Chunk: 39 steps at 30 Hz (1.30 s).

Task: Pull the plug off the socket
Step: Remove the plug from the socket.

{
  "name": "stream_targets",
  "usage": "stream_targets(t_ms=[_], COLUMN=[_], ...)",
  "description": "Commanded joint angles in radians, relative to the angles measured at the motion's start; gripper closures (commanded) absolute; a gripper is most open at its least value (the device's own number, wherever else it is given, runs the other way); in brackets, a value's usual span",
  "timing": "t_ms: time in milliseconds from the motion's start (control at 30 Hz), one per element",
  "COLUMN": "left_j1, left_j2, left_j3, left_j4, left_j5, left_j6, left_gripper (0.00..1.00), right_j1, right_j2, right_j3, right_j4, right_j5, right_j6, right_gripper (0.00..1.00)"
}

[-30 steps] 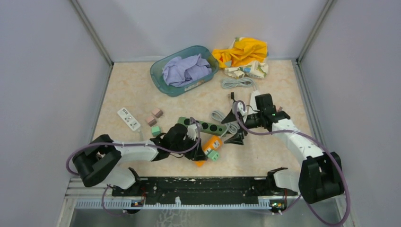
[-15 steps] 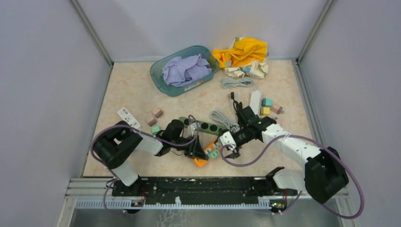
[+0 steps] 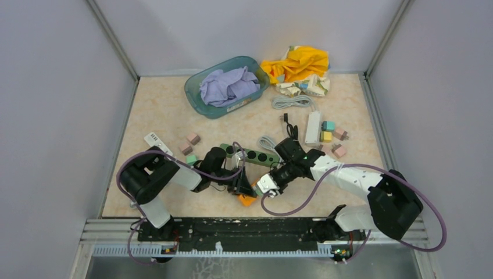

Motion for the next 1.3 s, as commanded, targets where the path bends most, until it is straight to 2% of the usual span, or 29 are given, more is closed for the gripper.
stream_targets(t_ms=[0, 67, 167, 367, 633, 800, 967, 1033, 1167, 1200, 1267], left_j1=[0.005, 0.006, 0.01, 0.015, 0.017, 0.017, 0.017, 0.017, 0.017, 0.017, 0.017], left_j2=[-0.004, -0.007, -0.016, -0.036, -0.046, -0.033, -0.015, -0.012, -0.006, -0.004, 0.002], left_j3=[0.0, -0.009, -0.023, -0.047, -0.062, -0.062, -0.066, -0.065, -0.058, -0.056, -0.054], left_j4=[0.069, 0.086, 0.108, 0.11, 0.096, 0.086, 0.078, 0.079, 0.087, 0.089, 0.102], left_j5=[0.059, 0.063, 0.074, 0.092, 0.118, 0.119, 0.128, 0.131, 0.128, 0.125, 0.122], left_j6=[-0.015, -0.018, -0.02, -0.009, 0.02, 0.028, 0.036, 0.038, 0.03, 0.027, 0.018], left_gripper=[0.99, 0.93, 0.74, 0.51, 0.33, 0.37, 0.48, 0.58, 0.93, 0.98, 1.0], right_j1=[0.042, 0.044, 0.044, 0.044, 0.044, 0.044, 0.044, 0.044, 0.044, 0.044, 0.044], right_j2=[0.017, 0.016, 0.012, 0.019, 0.018, 0.017, 0.017, 0.017, 0.019, 0.019, 0.017], right_j3=[0.013, 0.016, 0.019, 0.025, 0.032, 0.035, 0.039, 0.039, 0.039, 0.039, 0.039], right_j4=[0.004, 0.006, 0.004, -0.002, -0.004, -0.001, 0.008, 0.009, 0.007, 0.006, 0.001], right_j5=[0.034, 0.051, 0.062, 0.091, 0.102, 0.098, 0.113, 0.108, 0.096, 0.088, 0.051], right_j6=[0.032, 0.035, 0.034, 0.032, 0.04, 0.046, 0.066, 0.069, 0.07, 0.069, 0.069], right_gripper=[0.75, 0.81, 0.86, 0.9, 0.92, 0.93, 0.93, 0.93, 0.93, 0.93, 0.94])
